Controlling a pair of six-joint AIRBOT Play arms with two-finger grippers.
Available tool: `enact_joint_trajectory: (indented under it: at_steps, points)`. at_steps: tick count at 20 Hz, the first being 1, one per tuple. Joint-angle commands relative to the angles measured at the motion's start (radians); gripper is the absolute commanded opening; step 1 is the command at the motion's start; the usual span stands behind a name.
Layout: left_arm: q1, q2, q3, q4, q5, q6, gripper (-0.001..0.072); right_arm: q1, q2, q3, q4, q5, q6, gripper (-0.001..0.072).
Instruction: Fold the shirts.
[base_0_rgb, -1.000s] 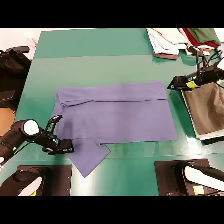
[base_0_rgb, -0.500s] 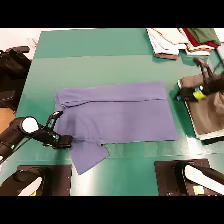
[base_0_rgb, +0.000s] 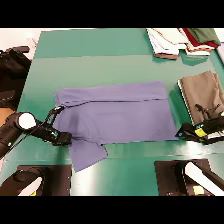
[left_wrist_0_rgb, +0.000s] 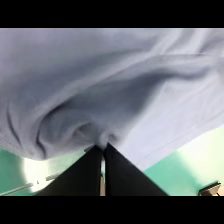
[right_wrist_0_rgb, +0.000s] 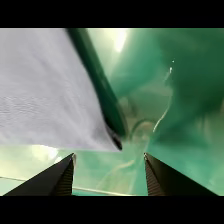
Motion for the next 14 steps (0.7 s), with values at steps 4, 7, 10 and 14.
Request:
enact_joint_trajectory:
  at_steps: [4,7,10,14]
  points:
    - [-0.001,0.001,0.003,0.002,0.010,0.016,0.0022,0.148,-0.038,-0.006,0.105,-0.145,-0.002,0.0137]
    - [-0.001,0.005,0.041,0.101,-0.115,0.029,0.0020,0.209,0.021,0.064,0.079,-0.101,-0.002,0.0015]
    - [-0.001,0.060,0.066,0.145,-0.225,0.058,0.0021,0.232,0.135,0.116,-0.053,0.052,-0.002,0.0015]
    - [-0.001,0.200,0.068,0.143,-0.344,0.060,0.0021,0.233,0.323,0.126,-0.185,0.216,0.000,0.0014]
